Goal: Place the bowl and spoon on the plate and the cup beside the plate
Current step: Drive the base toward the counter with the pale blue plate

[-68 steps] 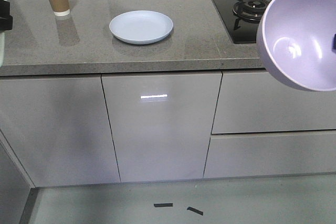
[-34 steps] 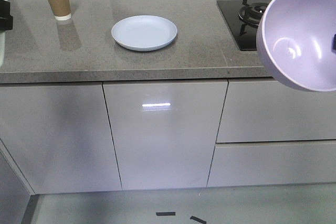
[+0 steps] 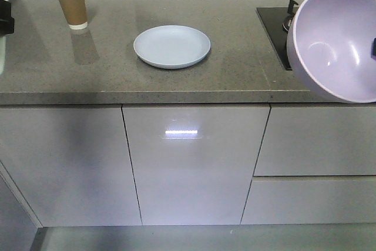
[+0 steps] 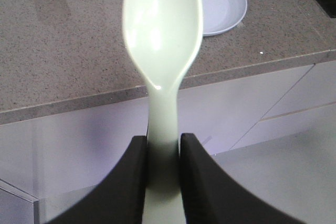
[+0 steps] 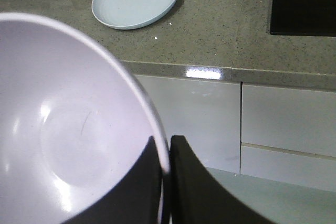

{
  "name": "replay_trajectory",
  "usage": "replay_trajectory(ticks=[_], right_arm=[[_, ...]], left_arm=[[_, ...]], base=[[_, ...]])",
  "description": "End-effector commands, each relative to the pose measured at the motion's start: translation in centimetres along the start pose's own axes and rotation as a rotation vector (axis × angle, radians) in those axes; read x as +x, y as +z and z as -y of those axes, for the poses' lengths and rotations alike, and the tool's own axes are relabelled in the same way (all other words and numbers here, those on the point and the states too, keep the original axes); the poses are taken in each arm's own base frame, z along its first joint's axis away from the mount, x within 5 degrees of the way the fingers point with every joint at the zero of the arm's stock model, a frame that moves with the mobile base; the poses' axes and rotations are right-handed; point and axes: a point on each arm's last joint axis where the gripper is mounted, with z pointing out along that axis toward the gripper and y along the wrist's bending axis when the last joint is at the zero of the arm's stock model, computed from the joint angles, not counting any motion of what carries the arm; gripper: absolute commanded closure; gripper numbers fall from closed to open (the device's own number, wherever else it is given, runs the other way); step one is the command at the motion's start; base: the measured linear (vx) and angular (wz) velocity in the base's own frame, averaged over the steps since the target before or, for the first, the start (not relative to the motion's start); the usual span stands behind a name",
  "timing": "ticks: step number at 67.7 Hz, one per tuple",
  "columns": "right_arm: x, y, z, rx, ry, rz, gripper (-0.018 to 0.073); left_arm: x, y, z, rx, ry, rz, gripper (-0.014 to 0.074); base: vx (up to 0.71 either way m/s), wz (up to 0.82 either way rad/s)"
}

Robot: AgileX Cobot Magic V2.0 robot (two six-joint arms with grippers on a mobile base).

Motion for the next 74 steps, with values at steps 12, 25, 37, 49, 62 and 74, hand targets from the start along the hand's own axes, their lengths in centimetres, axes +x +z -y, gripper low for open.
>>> replay_trajectory(ticks=[12,25,37,49,62,74], right_arm=[[-1.13,-1.29,-0.72,-0.01,-0.012,0.106,0.0566],[-1.13,-1.29,-0.72,-0.01,-0.012,0.106,0.0566],[-1.13,-1.29,-0.72,-0.01,-0.012,0.106,0.0566],[-1.13,-1.29,-0.72,-0.01,-0.012,0.106,0.0566],[-1.13,-1.29,-0.72,-0.01,-0.012,0.106,0.0566],[-1.13,-1.29,-0.72,-0.01,-0.012,0.106,0.0566]], left_arm=[[-1.03,-1.64,0.55,0.013,0.001,0.108,0.0603],[-1.03,-1.64,0.55,0.013,0.001,0.108,0.0603],[-1.03,-1.64,0.55,0.013,0.001,0.108,0.0603],[-1.03,-1.64,0.55,0.013,0.001,0.108,0.0603],[-1.03,-1.64,0.55,0.013,0.001,0.108,0.0603],[-1.03,-1.64,0.55,0.013,0.001,0.108,0.0603]], base=[[0.12,0.06],[0.11,0.04],[0.11,0.05],[0.11,0.08],[0.11,0.09],[0.1,0.07]])
